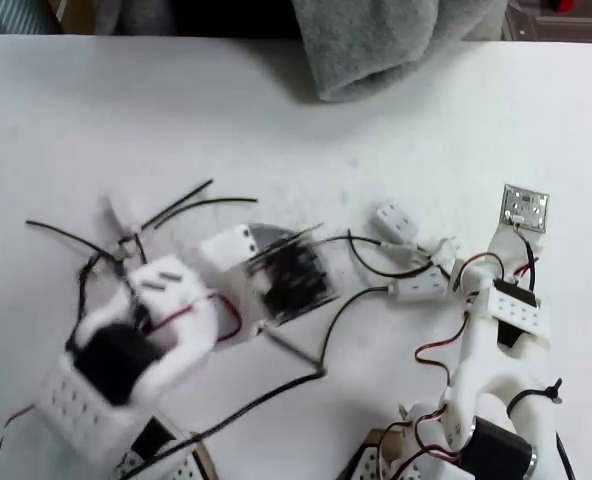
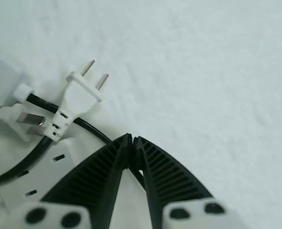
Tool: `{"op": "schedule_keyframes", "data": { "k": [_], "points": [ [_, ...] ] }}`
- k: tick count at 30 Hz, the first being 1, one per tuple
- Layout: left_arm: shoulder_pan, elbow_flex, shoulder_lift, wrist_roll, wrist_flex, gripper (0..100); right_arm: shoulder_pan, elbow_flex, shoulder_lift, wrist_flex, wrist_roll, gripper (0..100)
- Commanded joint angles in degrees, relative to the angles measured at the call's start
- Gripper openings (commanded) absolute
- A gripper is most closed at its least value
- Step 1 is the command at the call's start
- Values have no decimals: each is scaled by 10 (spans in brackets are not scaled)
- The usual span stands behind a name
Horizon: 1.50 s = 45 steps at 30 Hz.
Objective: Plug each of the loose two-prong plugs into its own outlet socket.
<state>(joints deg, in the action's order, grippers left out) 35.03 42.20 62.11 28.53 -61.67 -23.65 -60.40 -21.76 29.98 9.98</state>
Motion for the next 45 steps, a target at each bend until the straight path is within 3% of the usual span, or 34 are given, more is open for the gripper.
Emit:
{"op": "schedule_keyframes", "data": {
  "k": [1,9,14,19,24,33,39,45],
  "points": [
    [5,91,101,-35,107,24,-4,2,-23,-7,-4,19],
    [8,245,264,-85,258,24,4,5,-24,-6,-4,19],
    [9,274,317,-120,294,24,27,47,-75,20,0,19],
    [7,274,347,-152,307,23,86,148,-233,122,2,19],
    [6,275,391,-159,307,23,191,258,-424,204,45,19],
    [8,338,422,-156,324,23,477,331,-652,213,156,19],
    [9,347,422,-156,342,23,628,375,-664,248,168,19],
    [9,346,422,-156,339,23,741,419,-531,342,167,19]
  ]
}}
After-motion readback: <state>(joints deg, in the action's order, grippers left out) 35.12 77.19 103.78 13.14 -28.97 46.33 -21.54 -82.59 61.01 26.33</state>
